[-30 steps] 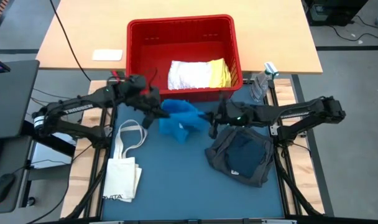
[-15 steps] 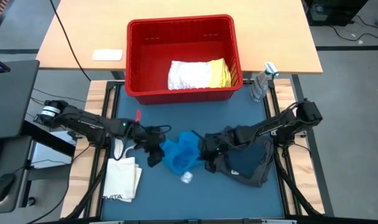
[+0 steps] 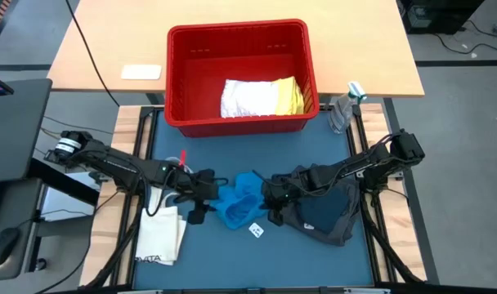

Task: Fold Laundry from Bin
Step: Fold the blue shorts

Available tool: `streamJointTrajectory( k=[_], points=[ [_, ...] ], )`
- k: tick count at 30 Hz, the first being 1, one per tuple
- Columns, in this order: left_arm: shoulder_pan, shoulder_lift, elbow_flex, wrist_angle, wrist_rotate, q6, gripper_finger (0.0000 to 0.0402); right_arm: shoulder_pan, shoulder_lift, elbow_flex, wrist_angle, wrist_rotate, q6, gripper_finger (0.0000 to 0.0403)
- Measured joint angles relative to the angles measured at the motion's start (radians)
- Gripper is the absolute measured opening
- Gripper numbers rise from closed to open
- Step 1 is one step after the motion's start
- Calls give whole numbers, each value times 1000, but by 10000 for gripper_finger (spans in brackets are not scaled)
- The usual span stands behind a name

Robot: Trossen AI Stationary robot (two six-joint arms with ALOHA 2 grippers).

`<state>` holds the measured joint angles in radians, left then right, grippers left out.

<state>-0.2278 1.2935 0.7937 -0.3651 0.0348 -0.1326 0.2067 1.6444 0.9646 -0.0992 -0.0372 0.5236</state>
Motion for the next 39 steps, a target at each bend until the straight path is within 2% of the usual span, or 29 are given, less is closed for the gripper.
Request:
streamJointTrajectory(
  k=[3, 6, 11, 13, 15, 18, 21, 22, 27, 30, 34, 39],
  points=[
    [-11, 20, -15, 13, -33, 37, 239, -4, 0, 0, 9, 7, 31, 20],
    [-16, 62, -36, 107, -36, 71, 264, -5, 0, 1, 27, 35, 70, 20],
    [-34, 168, -48, 192, -34, 125, 265, -5, 0, 1, 64, 70, 121, 20],
    [-36, 207, -48, 205, -47, 145, 246, -5, -1, 1, 62, 81, 132, 20],
    [-34, 229, -48, 201, -77, 126, 209, -5, -1, 1, 62, 81, 133, 20],
    [-23, 203, -47, 202, -105, 98, 124, -5, -1, 1, 60, 69, 127, 20],
    [-7, 124, -46, 178, -110, 107, 30, -2, -12, 1, 47, 30, 44, 20],
    [-1, 88, -46, 160, -109, 117, 19, 2, -21, 1, 41, 18, -3, 20],
    [15, -105, -46, 98, -46, 245, 17, 22, -112, 0, 23, 9, -258, 19],
    [14, -225, -45, 115, 8, 303, 17, 26, -186, 16, 72, -117, -404, 19],
    [15, -341, -45, 201, 86, 362, 16, 12, -255, 50, 156, -354, -441, 19],
    [31, -385, -44, 363, 99, 385, 15, -22, -240, 123, 169, -487, -491, 19]
  ],
)
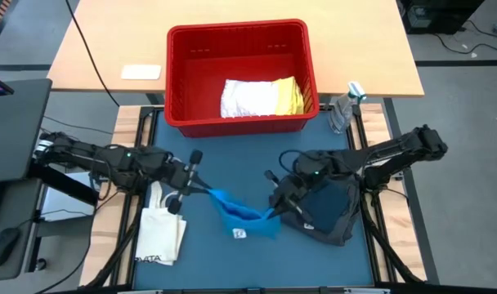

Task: Fold Laundry from Bin
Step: Fold the blue shorts

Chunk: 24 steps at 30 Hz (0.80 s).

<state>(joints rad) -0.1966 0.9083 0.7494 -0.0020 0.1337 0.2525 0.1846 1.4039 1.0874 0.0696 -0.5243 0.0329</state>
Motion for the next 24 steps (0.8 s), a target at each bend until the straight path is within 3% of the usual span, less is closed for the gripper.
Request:
streamJointTrajectory(
  k=[4, 9, 16, 24],
  points=[
    [29, 62, 0, 126, 4, 32, 15, -52, 101, 84, -9, -80, -50, 19],
    [37, 170, 0, 259, 72, 25, 14, -89, 205, 192, -6, -68, -110, 21],
    [15, 245, -1, 335, 103, 12, 14, -117, 234, 231, -43, -45, -94, 28],
    [13, 245, -1, 358, 103, 6, 14, -141, 233, 231, -48, 29, 68, 95]
  ],
)
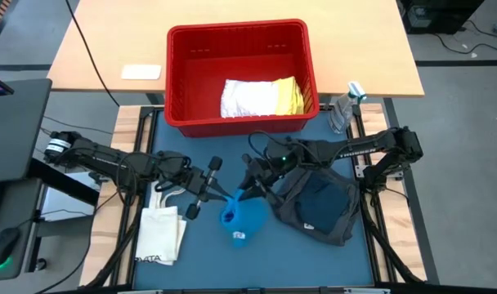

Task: Fold Laundry from Bin
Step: Fold the blue shorts

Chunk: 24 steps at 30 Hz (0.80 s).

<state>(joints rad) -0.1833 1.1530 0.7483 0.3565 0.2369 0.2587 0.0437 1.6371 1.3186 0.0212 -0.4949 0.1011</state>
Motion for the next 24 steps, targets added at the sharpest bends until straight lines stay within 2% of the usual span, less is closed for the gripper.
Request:
streamJointTrajectory(
  k=[5, 10, 14, 17, 20, 22, 24],
  points=[
    [-1, 23, 0, 47, 7, -7, 14, 1, 11, 0, 21, 38, 45, 175],
    [5, 64, -1, 101, 42, -8, 16, 3, 61, 0, 84, -16, 145, 253],
    [8, 87, -1, 134, 12, -6, 17, 2, 112, 0, 151, -64, 263, 288],
    [15, 92, -1, 188, 4, -4, 18, 0, 131, 0, 175, -100, 360, 293],
    [19, 91, 0, 206, 14, -4, 18, -3, 137, 1, 170, -134, 394, 281],
    [22, 90, 1, 186, 16, -9, 18, -3, 137, 0, 171, -130, 391, 258],
    [24, 90, 1, 169, 19, -21, 19, -2, 129, 0, 173, -128, 389, 219]
  ],
)
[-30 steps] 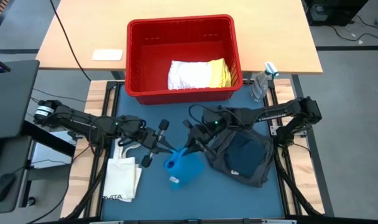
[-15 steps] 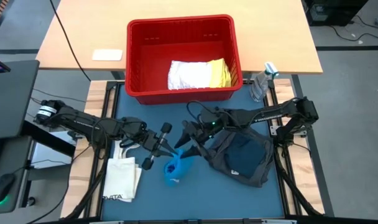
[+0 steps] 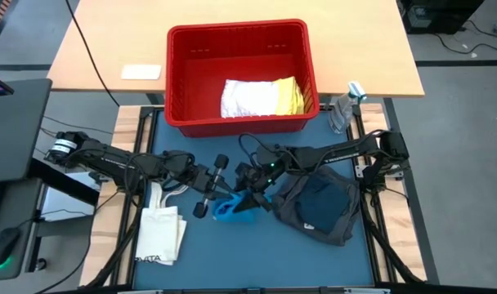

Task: Fold Laundry from Bin
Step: Fold the blue shorts

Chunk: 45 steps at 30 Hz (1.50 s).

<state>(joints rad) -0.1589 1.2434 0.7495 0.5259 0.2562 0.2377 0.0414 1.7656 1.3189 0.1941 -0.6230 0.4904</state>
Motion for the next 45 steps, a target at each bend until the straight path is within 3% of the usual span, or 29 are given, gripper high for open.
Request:
streamJointTrajectory(
  k=[5, 7, 14, 21, 24, 30, 36, 40, 45],
  points=[
    [9, -1, 2, -62, -4, -112, 19, 0, -9, -1, -11, -62, 10, 68],
    [17, -5, 3, -69, -15, -189, 20, -2, -9, -1, -19, -89, 9, 33],
    [86, -83, 0, -166, -19, -486, 27, -5, -15, 2, -35, -49, 42, 38],
    [127, -247, -1, -456, -43, -540, 71, -14, -100, -1, -80, -59, 27, 35],
    [130, -307, -2, -547, -62, -567, 99, -23, -139, -1, -116, 7, 0, 35],
    [78, -304, -2, -485, -84, -595, 177, -31, -187, -1, -133, 93, 35, 35],
    [21, -275, -1, -456, -84, -690, 261, -29, -182, 0, -159, 141, 195, 35],
    [23, -317, -1, -462, -89, -820, 275, 18, -145, -21, -94, 140, 255, 35],
    [27, -361, -1, -487, -108, -860, 259, 48, -10, -64, 139, 198, 437, 34]
  ],
)
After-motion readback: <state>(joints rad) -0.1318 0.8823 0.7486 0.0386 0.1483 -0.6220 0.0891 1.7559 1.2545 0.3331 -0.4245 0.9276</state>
